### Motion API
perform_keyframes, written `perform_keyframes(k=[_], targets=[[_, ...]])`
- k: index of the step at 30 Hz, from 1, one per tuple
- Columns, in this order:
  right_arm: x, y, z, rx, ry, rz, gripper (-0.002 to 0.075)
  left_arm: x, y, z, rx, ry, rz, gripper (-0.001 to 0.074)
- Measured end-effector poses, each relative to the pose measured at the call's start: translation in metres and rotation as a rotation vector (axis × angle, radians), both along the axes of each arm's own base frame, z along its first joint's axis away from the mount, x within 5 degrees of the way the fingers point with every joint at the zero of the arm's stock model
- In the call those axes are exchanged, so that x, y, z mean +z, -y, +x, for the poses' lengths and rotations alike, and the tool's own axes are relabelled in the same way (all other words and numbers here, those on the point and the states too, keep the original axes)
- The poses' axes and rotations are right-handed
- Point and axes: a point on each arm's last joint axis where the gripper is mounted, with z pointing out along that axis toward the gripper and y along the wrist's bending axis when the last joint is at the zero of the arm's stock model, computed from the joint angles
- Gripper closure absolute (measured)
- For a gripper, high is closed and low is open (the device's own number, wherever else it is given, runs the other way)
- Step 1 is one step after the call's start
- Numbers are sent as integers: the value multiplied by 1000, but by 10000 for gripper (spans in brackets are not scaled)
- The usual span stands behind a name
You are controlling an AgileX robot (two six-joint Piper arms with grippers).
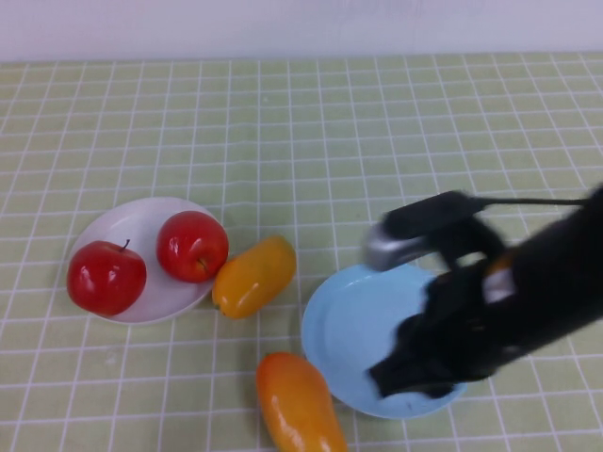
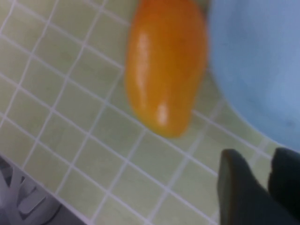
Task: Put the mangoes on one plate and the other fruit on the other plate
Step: Put another type of fruit in the right plate
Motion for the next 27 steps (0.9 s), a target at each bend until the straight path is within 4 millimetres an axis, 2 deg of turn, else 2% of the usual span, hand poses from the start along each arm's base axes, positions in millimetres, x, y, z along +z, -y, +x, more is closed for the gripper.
perform_keyframes(k=[3, 5, 8, 10, 17, 23, 27], targets=[[-8, -36, 1, 58, -22, -31, 472, 0, 0, 0, 0, 0, 0, 735], [-14, -56, 1, 77, -39, -37, 333, 0, 0, 0, 0, 0, 0, 735], [-23, -78, 5, 61, -66, -41, 149, 0, 0, 0, 0, 0, 0, 735], [-31, -87, 11, 47, -79, -55, 82, 0, 0, 0, 0, 0, 0, 735], [-62, -108, 28, 37, -115, -113, 36, 0, 0, 0, 0, 0, 0, 735], [-83, -114, 35, 41, -124, -164, 36, 0, 0, 0, 0, 0, 0, 735], [-91, -115, 38, 50, -112, -191, 36, 0, 0, 0, 0, 0, 0, 735]])
